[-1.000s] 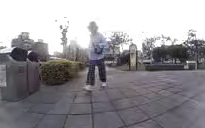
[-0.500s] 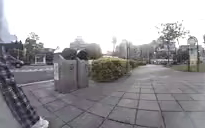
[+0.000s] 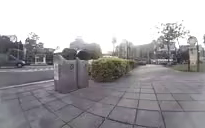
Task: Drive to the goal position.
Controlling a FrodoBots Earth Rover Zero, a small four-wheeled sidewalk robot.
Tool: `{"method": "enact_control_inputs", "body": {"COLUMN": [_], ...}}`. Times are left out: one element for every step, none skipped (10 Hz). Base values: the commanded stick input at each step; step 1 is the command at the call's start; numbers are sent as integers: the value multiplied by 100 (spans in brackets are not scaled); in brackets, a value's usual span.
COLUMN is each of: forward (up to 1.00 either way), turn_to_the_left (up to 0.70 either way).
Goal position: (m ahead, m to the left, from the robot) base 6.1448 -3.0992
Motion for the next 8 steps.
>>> {"method": "enact_control_inputs", "body": {"forward": [95, 100, 100, 100, 100, 100, 100, 100], "turn_to_the_left": [-39, -40, -40, -40, -40, -40, -40, -40]}}
